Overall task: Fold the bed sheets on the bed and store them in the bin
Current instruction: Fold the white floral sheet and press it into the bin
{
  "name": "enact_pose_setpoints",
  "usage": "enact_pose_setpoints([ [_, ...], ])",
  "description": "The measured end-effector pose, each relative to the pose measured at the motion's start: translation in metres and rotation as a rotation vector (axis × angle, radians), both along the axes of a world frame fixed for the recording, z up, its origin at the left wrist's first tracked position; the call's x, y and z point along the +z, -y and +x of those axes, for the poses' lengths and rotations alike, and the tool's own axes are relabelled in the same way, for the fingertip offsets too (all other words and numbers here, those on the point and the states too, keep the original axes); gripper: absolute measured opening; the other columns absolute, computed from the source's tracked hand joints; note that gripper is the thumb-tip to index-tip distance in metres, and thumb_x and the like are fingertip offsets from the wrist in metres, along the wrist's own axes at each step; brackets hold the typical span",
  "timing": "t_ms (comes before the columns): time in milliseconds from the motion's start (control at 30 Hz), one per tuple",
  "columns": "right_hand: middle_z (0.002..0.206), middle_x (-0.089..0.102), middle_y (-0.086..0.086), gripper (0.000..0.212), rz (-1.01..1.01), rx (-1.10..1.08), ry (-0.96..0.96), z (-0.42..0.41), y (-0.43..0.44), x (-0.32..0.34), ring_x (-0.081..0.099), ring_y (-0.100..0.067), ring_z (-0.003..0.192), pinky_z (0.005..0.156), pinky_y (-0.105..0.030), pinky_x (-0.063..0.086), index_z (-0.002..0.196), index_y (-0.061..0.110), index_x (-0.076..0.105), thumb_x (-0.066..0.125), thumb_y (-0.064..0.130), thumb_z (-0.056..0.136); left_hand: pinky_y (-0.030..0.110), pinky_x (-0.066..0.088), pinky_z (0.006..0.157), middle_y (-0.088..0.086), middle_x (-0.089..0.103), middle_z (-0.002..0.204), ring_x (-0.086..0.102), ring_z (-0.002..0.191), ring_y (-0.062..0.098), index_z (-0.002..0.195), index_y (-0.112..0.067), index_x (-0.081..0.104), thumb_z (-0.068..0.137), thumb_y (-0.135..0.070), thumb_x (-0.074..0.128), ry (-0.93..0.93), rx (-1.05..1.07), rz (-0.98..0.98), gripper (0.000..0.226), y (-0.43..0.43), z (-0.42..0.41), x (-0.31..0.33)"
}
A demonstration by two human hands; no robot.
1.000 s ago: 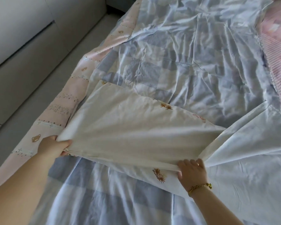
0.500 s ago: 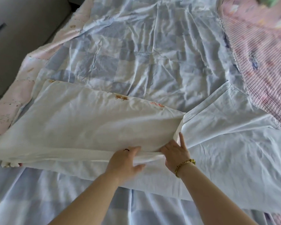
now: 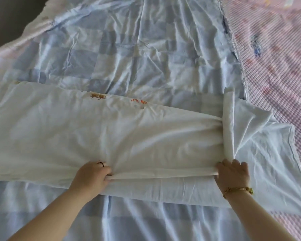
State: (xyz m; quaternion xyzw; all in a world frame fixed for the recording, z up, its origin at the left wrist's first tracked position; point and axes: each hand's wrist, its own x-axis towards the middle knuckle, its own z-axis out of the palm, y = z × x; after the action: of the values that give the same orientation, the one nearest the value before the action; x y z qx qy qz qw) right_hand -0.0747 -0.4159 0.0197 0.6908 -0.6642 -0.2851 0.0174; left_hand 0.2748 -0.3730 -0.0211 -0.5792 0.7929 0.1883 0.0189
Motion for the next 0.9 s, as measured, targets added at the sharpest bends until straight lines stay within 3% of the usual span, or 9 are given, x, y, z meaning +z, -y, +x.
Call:
enact_pose_setpoints([
  [100,0.139,0.031,0.007,0.047,0.078,-0.190,0.285,-0.017,-0.015,-0.014,0.047,-0.016,0.116,0.095,-0.024,0.032,0.137,0.028,0.032,0.036,0.016,0.091,0.003,0.012,0.043,-0.012,0.054,0.047,0.057,0.041,0.011,0.047,-0.027,0.062,0.046,-0.044,0.053,-0.055,0.027,0.113,0.019,0.012,-0.014,0.001],
  [167,0.147,0.017,0.006,0.054,0.076,-0.294,0.467,-0.020,-0.017,-0.013,0.049,-0.019,0.115,0.089,-0.024,0.037,0.140,0.027,0.026,0.038,0.010,0.090,0.012,0.035,0.042,-0.016,0.062,0.063,0.063,0.054,0.007,0.065,-0.028,0.070,0.056,-0.056,0.038,-0.088,-0.038,0.101,0.043,0.028,-0.046,0.007],
  [267,0.154,0.004,0.004,0.056,-0.064,-0.321,0.619,-0.036,-0.025,-0.014,0.045,-0.021,0.123,0.099,-0.026,0.033,0.143,0.024,0.025,0.044,0.013,0.092,0.014,0.038,0.084,-0.015,0.058,0.116,0.055,0.109,0.005,0.118,-0.030,0.059,0.047,-0.073,0.016,-0.199,-0.001,0.178,0.093,0.040,-0.109,0.009],
  [333,0.155,0.005,-0.001,0.057,-0.179,-0.421,0.669,-0.059,-0.028,-0.013,0.044,-0.027,0.124,0.103,-0.034,0.030,0.143,0.019,0.028,0.050,0.018,0.091,0.015,0.033,0.091,-0.013,0.050,0.130,0.046,0.120,0.006,0.131,-0.031,0.046,0.042,-0.076,0.011,-0.239,0.039,0.320,0.106,0.042,-0.152,0.013],
  [533,0.156,-0.009,0.000,0.061,-0.125,-0.788,0.443,-0.188,-0.018,-0.042,0.001,-0.019,0.144,0.115,-0.036,-0.007,0.148,0.023,0.007,0.030,0.045,0.096,0.013,0.032,0.089,-0.002,0.047,0.137,0.046,0.121,0.010,0.141,-0.020,0.033,0.070,-0.068,0.047,-0.490,0.154,0.428,0.086,0.068,-0.269,0.000],
  [600,0.155,-0.013,0.000,0.065,-0.044,-0.854,0.440,-0.222,-0.010,-0.054,-0.008,-0.017,0.144,0.114,-0.039,-0.011,0.148,0.024,0.000,0.024,0.052,0.094,0.006,0.031,0.077,-0.006,0.054,0.124,0.051,0.105,0.005,0.136,-0.014,0.040,0.085,-0.041,0.060,-0.662,0.244,0.450,0.061,0.087,-0.298,0.001],
  [667,0.155,-0.016,0.002,0.068,-0.022,-0.860,0.451,-0.249,0.000,-0.067,-0.013,-0.016,0.143,0.114,-0.039,-0.013,0.148,0.025,-0.005,0.021,0.056,0.093,0.001,0.035,0.067,-0.017,0.057,0.101,0.053,0.087,-0.004,0.121,-0.018,0.052,0.077,-0.047,0.057,-0.782,0.316,0.427,0.052,0.108,-0.323,-0.001],
  [767,0.154,-0.019,0.002,0.067,-0.056,-0.844,0.463,-0.270,0.014,-0.081,-0.016,-0.014,0.142,0.113,-0.037,-0.015,0.146,0.025,-0.011,0.018,0.055,0.094,0.005,0.036,0.061,-0.013,0.058,0.087,0.055,0.082,0.006,0.096,-0.020,0.054,0.072,-0.050,0.062,-0.817,0.474,0.341,0.039,0.140,-0.356,0.002],
  [900,0.152,-0.025,0.000,0.067,-0.018,-0.833,0.489,-0.278,0.020,-0.098,-0.022,-0.015,0.140,0.111,-0.037,-0.020,0.144,0.023,-0.018,0.015,0.052,0.095,0.022,0.034,0.073,0.007,0.058,0.104,0.055,0.104,0.025,0.113,-0.005,0.052,0.080,-0.024,0.068,-0.653,0.691,0.124,0.040,0.174,-0.400,-0.005],
])
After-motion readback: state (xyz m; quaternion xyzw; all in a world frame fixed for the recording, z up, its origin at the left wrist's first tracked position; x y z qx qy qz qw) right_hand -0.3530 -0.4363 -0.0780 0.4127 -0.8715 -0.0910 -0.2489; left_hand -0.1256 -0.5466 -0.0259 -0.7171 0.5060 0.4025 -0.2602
